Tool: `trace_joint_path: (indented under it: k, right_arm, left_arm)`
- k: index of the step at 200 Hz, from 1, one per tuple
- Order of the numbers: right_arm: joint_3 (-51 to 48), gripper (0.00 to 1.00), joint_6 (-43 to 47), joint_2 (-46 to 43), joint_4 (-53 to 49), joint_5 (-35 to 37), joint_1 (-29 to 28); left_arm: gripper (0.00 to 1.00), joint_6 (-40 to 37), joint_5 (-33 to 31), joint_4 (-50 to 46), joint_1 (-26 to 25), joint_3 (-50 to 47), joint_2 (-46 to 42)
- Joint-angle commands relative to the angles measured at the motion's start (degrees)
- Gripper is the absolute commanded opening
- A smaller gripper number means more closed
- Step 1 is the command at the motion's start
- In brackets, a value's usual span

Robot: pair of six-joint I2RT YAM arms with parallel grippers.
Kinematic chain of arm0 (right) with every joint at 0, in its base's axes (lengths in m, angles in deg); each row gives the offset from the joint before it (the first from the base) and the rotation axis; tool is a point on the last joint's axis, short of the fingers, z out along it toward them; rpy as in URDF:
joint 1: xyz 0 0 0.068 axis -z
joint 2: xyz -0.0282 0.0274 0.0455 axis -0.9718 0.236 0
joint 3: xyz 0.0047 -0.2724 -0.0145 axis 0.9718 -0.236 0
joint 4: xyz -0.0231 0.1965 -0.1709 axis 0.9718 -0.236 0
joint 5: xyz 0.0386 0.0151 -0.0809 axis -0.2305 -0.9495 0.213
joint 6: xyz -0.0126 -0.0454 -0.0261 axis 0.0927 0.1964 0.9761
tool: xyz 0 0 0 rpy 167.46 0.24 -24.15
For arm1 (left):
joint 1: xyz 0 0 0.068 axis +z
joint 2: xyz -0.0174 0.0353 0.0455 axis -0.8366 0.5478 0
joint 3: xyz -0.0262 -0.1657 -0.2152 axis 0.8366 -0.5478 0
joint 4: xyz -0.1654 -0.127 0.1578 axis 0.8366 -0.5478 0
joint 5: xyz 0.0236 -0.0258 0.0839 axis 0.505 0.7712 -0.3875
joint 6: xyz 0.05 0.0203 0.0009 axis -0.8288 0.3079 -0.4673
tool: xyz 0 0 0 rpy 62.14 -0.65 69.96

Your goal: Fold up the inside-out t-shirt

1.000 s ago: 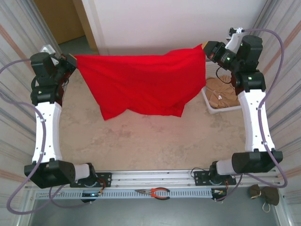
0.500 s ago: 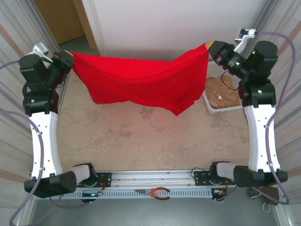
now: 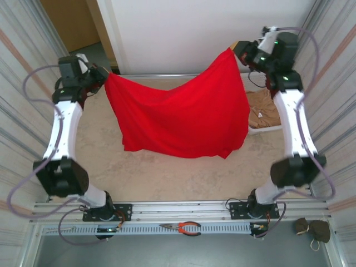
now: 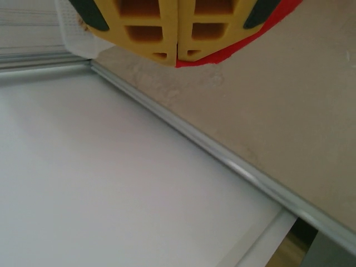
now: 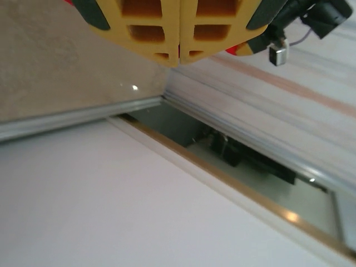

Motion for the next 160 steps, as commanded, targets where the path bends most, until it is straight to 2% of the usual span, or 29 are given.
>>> trace_joint_path:
  k: [1,16,31,41,48,56,66,78,100,115,136,160]
  right_arm:
    - [11.29,0.00,2.83,11.24,-1.76,-1.29,-1.57]
    - [24.52,0.00,3.22,20.20,-6.03,-2.52,-2.10]
    - [43.26,0.00,2.18,28.83,-12.09,-2.73,-2.64]
    - [54.74,0.00,-0.94,33.45,-12.71,-2.90,-2.63]
    - [58.24,0.00,-4.76,35.11,-9.75,-3.38,-2.38]
    - [57.27,0.00,-9.10,34.24,-4.50,-4.16,-1.82]
    - [52.42,0.00,-11.09,30.97,1.36,-4.54,-1.71]
    - [45.08,0.00,-8.30,25.26,5.34,-4.67,-2.17]
    - [28.06,0.00,-1.51,13.53,7.44,-3.10,-3.89]
    - [13.64,0.00,1.21,6.87,9.07,-2.34,-4.56]
    - [-10.89,0.00,0.87,-2.04,16.82,-2.12,-4.63]
    - [-35.48,0.00,3.22,-10.68,20.04,0.31,-5.31]
  left_arm:
    - [0.00,-2.86,-0.91,3.44,-0.36,7.13,6.92]
    - [0.00,-4.21,-2.51,1.67,-1.80,15.29,11.16]
    - [0.00,-3.92,-2.15,-1.34,-2.69,24.41,13.65]
    - [0.00,-3.65,-1.73,-2.66,-3.44,30.09,14.40]
    - [0.00,-3.89,-1.21,-3.56,-4.23,33.18,14.62]
    - [0.00,-4.04,-0.90,-4.87,-5.17,35.91,14.17]
    - [0.00,-4.60,-0.01,-4.12,-6.66,35.83,11.88]
    - [0.00,-7.36,-1.61,-3.00,-8.90,32.75,6.94]
    - [0.00,-13.15,-6.89,-1.18,-11.73,21.38,-3.25]
    - [0.00,-13.99,-8.34,0.59,-11.74,11.22,-9.41]
    - [0.00,-14.75,-8.98,1.29,-11.72,-3.04,-16.05]
    - [0.00,-12.35,-8.40,0.61,-12.26,-20.56,-23.13]
